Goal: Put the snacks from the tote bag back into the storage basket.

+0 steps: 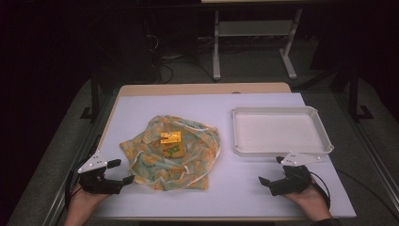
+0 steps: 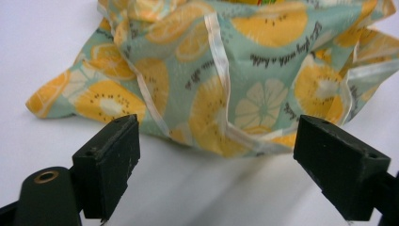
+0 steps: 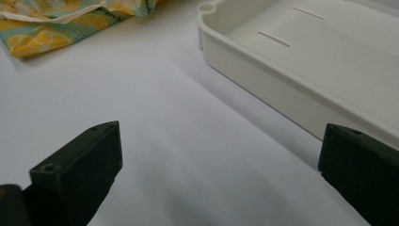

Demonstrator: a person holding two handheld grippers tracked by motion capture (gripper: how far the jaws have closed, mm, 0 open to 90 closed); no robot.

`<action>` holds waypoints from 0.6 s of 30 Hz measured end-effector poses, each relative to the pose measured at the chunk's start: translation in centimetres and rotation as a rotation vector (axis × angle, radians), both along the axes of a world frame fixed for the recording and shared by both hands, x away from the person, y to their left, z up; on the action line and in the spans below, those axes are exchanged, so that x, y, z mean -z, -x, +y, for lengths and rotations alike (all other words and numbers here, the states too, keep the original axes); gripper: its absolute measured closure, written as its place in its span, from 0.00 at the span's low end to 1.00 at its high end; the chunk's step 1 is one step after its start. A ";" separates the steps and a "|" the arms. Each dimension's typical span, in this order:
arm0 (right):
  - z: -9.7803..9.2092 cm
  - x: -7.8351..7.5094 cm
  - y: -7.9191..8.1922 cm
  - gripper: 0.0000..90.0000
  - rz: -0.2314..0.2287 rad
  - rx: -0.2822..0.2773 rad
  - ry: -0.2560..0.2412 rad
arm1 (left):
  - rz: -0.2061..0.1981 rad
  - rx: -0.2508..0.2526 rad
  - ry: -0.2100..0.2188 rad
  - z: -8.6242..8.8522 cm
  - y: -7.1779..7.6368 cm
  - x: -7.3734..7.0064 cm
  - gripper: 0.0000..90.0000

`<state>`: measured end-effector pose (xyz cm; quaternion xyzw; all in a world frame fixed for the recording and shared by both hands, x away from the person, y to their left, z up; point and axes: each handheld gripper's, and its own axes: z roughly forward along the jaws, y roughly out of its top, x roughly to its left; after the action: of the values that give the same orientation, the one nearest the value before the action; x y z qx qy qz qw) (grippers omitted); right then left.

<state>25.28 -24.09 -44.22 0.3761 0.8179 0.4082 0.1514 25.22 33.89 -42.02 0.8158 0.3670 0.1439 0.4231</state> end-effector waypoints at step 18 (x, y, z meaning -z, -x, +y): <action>0.0 0.0 0.0 0.00 -0.001 -0.007 0.003 | -0.015 0.033 0.012 -1.4 -1.3 -1.8 0.38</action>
<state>25.30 -24.14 -44.26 0.3727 0.8197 0.4079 0.1509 26.54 32.51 -40.22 0.8180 0.3511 0.1407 0.4333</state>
